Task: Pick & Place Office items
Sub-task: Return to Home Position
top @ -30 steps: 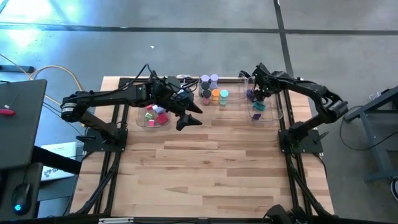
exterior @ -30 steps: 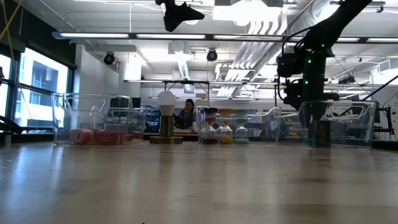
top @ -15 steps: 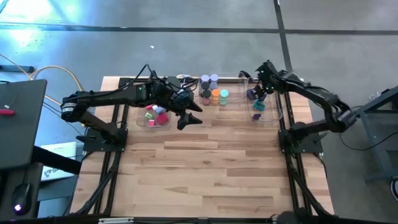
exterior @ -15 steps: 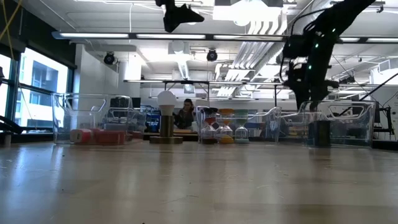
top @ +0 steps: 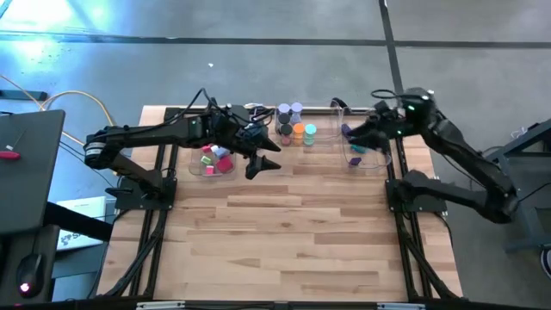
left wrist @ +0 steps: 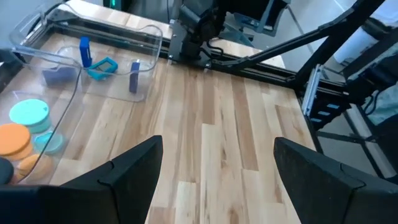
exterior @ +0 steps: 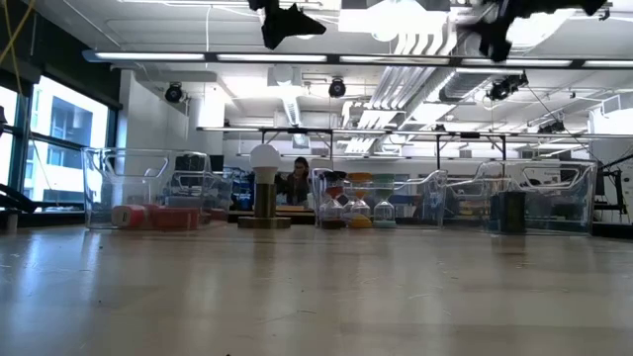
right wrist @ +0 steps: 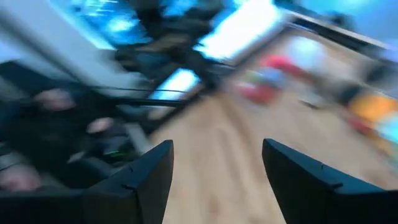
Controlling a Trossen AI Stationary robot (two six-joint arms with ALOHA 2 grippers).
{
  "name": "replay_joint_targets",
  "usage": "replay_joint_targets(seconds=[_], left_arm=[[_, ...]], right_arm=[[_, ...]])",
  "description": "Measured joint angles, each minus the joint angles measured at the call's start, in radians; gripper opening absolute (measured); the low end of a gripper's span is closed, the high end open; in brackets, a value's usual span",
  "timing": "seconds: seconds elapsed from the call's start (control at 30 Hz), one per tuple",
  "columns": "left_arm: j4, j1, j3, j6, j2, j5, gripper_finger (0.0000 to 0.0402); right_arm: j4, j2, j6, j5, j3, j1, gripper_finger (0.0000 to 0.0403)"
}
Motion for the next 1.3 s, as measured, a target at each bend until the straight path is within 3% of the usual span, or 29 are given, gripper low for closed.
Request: replay_joint_targets(seconds=[0.1,0.2,0.33,0.53,0.67,0.77,0.93,1.1,1.3], left_arm=[[-0.001,0.000,0.000,-0.003,-0.008,0.003,0.0300],[-0.004,-0.006,0.000,-0.003,-0.025,0.028,0.0292],[-0.021,-0.044,0.000,-0.004,-0.062,0.017,0.0249],[-0.082,-0.120,-0.001,-0.027,-0.134,-0.114,0.0143],[-0.122,-0.162,-0.001,-0.057,-0.176,-0.155,0.0064],[-0.184,-0.184,-0.001,-0.039,-0.215,-0.190,0.0012],[-0.341,-0.173,-0.001,0.012,-0.301,-0.345,0.0002],[-0.406,-0.136,-0.001,0.007,-0.395,-0.368,0.0001],[-0.421,-0.134,-0.093,-0.040,-0.508,-0.359,0.0001]], right_arm=[[0.102,-0.068,0.079,-0.027,0.000,0.076,0.0233],[0.133,-0.103,0.105,0.028,0.002,0.162,0.0232],[0.123,-0.121,0.099,0.132,0.001,0.294,0.0212],[0.124,-0.136,0.028,0.339,0.001,0.505,0.0110],[0.120,-0.161,-0.005,0.375,-0.001,0.608,0.0018],[0.125,-0.215,0.003,0.440,-0.001,0.669,0.0006],[0.073,-0.294,-0.015,0.621,0.000,0.750,0.0003],[-0.165,-0.373,-0.007,0.735,-0.015,0.800,0.0003],[0.033,-0.487,0.030,0.680,-0.197,0.825,0.0003]])
